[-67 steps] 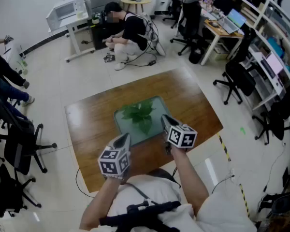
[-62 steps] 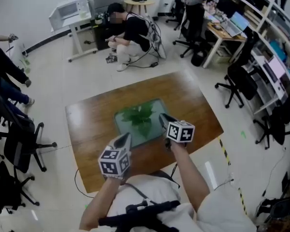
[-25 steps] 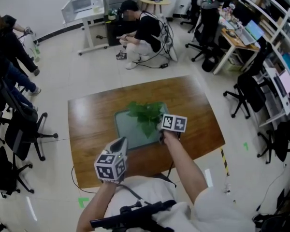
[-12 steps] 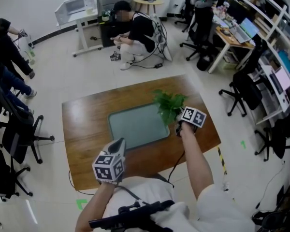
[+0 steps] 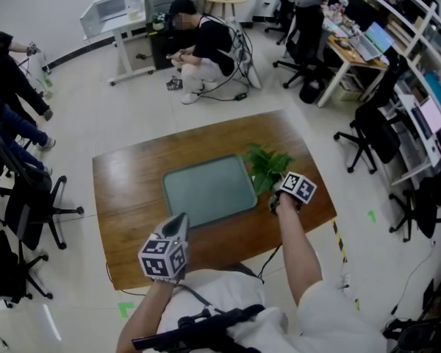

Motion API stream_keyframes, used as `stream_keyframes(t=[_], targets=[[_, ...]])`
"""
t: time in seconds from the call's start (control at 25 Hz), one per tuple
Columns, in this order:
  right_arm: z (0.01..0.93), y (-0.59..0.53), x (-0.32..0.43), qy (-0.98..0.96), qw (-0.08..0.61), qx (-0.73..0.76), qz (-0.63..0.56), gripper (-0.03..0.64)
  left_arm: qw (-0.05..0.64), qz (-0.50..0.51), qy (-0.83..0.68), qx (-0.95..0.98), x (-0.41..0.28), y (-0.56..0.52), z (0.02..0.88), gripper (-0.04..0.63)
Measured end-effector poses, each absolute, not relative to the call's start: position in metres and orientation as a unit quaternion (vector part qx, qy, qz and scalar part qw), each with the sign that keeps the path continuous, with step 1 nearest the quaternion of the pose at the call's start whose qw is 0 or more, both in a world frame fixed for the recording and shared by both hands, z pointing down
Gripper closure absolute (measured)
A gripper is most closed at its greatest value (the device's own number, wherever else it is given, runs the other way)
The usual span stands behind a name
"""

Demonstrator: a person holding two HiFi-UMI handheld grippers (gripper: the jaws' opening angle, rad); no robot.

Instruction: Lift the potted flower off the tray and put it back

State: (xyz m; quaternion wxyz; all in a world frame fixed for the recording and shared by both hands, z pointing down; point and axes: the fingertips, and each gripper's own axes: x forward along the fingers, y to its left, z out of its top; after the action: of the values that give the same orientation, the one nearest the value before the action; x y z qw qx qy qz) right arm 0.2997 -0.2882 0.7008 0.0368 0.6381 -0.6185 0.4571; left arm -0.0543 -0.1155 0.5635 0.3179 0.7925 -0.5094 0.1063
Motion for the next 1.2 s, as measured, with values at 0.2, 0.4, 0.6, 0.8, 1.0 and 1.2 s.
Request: stream_keyframes(t=[0.2, 0.4, 0.6, 0.8, 1.0, 1.2], targets=[[0.693, -0.286, 0.302, -0.612, 0.023, 0.652, 0.447, 0.498, 0.318, 0.11, -0.504, 0.796, -0.058, -0.113, 0.564, 0.6], [0.662, -0.266, 0.31, -0.608, -0.021, 0.669, 0.427, 0.42, 0.326, 0.085, -0.476, 0.813, -0.058, -0.111, 0.558, 0.6], [0.623, -0.224, 0.313, -0.606, -0.068, 0.681, 0.405, 0.42, 0.321, 0.081, -0.445, 0.832, -0.056, -0.113, 0.551, 0.6], [0.593, -0.169, 0.296, -0.619, -0.089, 0.676, 0.389, 0.422, 0.307, 0.092, -0.409, 0.854, -0.039, -0.109, 0.547, 0.598], [0.577, -0.123, 0.265, -0.635, -0.062, 0.68, 0.361, 0.423, 0.302, 0.098, -0.392, 0.863, -0.033, -0.109, 0.547, 0.598], [0.573, -0.093, 0.243, -0.644, -0.018, 0.692, 0.326, 0.423, 0.296, 0.11, -0.385, 0.867, -0.027, -0.106, 0.549, 0.598]])
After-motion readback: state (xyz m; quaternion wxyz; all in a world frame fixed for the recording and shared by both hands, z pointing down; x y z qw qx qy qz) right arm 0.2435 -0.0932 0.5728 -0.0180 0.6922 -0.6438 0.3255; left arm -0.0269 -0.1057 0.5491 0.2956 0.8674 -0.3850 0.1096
